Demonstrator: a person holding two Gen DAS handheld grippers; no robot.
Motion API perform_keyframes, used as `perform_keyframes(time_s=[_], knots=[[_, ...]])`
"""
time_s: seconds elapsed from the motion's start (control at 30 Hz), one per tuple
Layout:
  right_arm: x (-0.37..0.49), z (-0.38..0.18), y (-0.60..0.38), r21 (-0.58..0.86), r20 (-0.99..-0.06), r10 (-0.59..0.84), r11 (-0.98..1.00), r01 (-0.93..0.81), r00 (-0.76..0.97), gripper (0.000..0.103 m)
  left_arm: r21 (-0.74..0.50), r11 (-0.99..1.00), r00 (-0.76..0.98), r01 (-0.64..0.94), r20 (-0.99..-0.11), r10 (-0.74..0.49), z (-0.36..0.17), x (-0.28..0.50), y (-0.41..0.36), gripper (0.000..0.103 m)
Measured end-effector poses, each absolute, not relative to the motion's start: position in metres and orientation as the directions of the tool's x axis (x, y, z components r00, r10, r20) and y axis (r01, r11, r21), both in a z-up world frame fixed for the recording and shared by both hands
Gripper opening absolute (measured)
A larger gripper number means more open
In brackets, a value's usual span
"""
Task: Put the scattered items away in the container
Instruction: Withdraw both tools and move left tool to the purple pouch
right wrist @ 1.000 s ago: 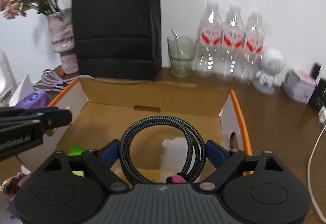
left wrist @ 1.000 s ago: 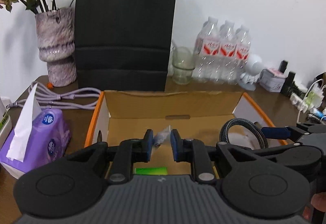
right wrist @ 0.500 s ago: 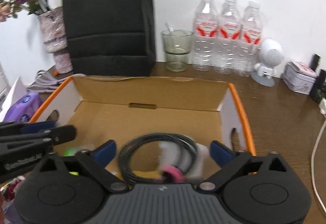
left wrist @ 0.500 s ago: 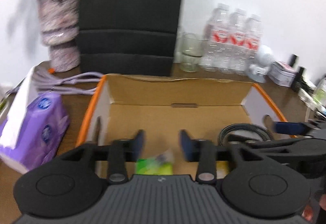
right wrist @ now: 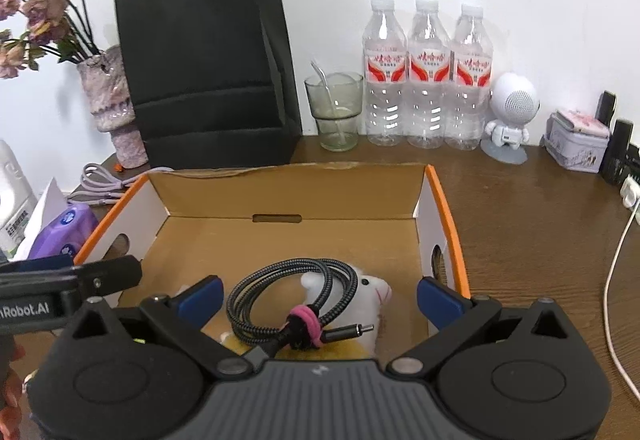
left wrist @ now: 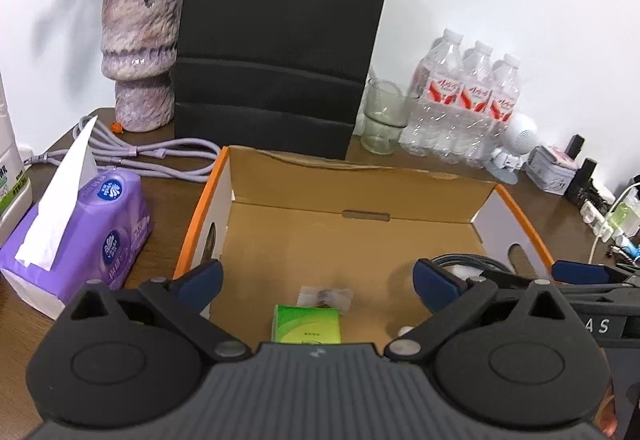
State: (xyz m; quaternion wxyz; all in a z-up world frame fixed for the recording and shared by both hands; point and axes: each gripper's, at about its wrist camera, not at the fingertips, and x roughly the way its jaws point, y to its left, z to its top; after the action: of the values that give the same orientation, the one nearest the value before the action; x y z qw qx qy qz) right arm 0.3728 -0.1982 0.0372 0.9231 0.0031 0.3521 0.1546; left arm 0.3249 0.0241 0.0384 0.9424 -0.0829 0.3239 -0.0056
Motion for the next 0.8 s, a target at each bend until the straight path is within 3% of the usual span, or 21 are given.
perform_keyframes(time_s=[0.43,0.8], knots=[[0.272,0.061,-0.231,0.055,-0.51,0.388,0.906,-0.421,0.768,0.103,-0.094,0.989,0.88,0.117,-0.451,-0.148,0.062,0.218,0.016,0.103],[0.178,0.007,-0.257,0.05,-0.511,0.398,0.899,-0.435,0.762,0.103,-0.148,0.982,0.832,0.118,-0.525,-0.179,0.0,0.135,0.028,0.103]])
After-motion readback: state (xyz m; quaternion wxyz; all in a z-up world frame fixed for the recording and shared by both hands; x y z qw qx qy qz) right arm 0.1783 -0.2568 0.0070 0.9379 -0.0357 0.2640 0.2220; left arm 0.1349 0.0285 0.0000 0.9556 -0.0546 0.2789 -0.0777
